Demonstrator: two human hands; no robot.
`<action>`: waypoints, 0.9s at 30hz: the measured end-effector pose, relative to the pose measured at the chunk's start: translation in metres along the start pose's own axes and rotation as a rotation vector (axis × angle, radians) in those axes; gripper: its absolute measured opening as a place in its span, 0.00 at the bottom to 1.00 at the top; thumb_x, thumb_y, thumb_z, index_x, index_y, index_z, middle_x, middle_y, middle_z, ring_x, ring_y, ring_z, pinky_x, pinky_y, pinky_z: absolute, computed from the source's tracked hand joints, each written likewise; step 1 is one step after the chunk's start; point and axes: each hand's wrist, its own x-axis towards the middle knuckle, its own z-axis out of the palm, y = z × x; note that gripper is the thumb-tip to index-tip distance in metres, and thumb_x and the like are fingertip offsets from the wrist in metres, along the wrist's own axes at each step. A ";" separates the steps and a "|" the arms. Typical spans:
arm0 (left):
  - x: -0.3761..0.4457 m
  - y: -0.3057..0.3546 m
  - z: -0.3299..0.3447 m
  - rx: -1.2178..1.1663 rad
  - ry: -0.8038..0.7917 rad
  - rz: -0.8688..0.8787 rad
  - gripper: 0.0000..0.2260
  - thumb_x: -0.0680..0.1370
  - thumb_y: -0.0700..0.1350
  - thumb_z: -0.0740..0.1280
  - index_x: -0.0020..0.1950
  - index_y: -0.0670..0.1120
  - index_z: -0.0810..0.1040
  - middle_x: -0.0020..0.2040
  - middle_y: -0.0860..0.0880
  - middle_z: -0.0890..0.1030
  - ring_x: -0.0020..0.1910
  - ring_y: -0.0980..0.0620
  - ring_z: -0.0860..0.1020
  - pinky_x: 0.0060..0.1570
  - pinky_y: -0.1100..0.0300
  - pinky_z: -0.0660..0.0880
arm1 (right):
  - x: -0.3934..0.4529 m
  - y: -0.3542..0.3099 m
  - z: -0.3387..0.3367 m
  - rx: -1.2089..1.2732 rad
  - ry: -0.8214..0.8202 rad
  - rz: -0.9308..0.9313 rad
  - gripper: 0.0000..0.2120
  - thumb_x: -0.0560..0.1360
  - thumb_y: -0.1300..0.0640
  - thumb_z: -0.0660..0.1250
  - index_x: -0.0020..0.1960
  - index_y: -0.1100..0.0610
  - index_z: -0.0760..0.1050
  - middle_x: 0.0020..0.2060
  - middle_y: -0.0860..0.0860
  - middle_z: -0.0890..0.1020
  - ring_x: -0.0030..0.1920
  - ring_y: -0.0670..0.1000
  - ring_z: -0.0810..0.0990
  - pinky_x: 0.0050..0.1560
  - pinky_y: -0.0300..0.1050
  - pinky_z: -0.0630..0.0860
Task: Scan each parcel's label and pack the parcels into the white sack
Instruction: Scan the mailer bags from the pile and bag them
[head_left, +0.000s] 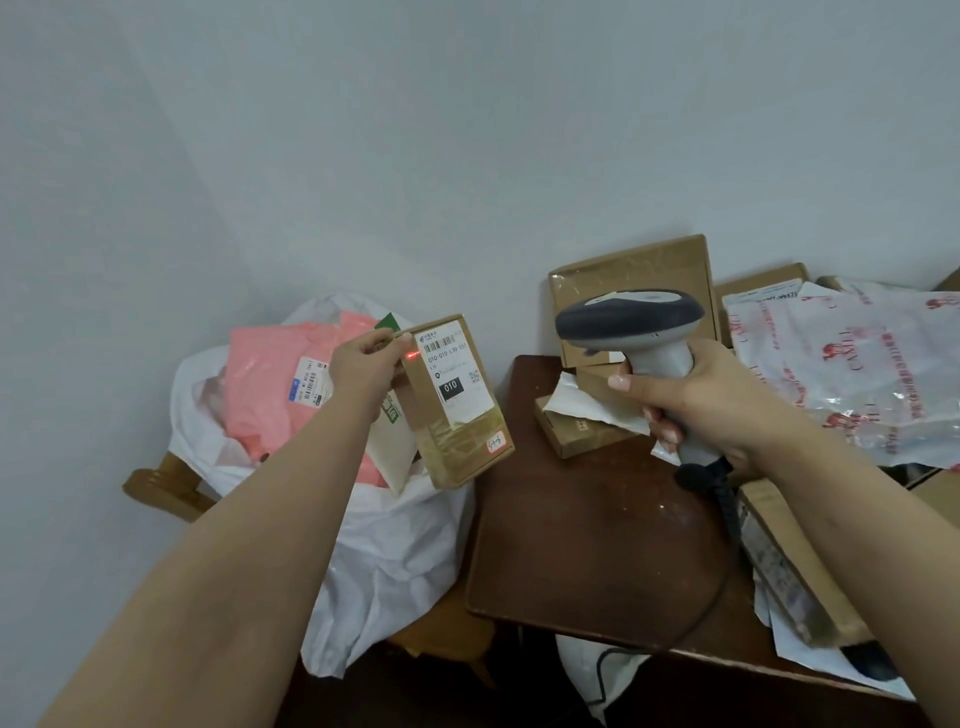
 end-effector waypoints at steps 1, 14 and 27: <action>-0.001 0.000 -0.001 -0.007 0.010 0.000 0.13 0.73 0.42 0.75 0.56 0.41 0.82 0.48 0.44 0.81 0.38 0.51 0.80 0.38 0.59 0.80 | 0.000 0.000 -0.001 0.001 -0.009 0.003 0.16 0.75 0.58 0.71 0.49 0.72 0.73 0.24 0.54 0.72 0.20 0.50 0.68 0.25 0.43 0.72; -0.033 0.000 -0.016 -0.028 0.171 -0.026 0.16 0.73 0.41 0.75 0.59 0.39 0.79 0.46 0.44 0.79 0.35 0.52 0.77 0.37 0.58 0.78 | 0.009 0.002 -0.011 0.053 -0.159 0.019 0.09 0.76 0.59 0.71 0.40 0.62 0.73 0.24 0.55 0.72 0.22 0.51 0.68 0.25 0.43 0.72; -0.001 0.004 -0.119 0.021 0.303 -0.061 0.18 0.75 0.44 0.73 0.62 0.41 0.78 0.44 0.44 0.79 0.35 0.52 0.76 0.42 0.53 0.81 | 0.094 0.031 0.081 0.212 0.075 0.213 0.10 0.74 0.58 0.74 0.40 0.62 0.75 0.34 0.59 0.81 0.24 0.51 0.71 0.25 0.41 0.72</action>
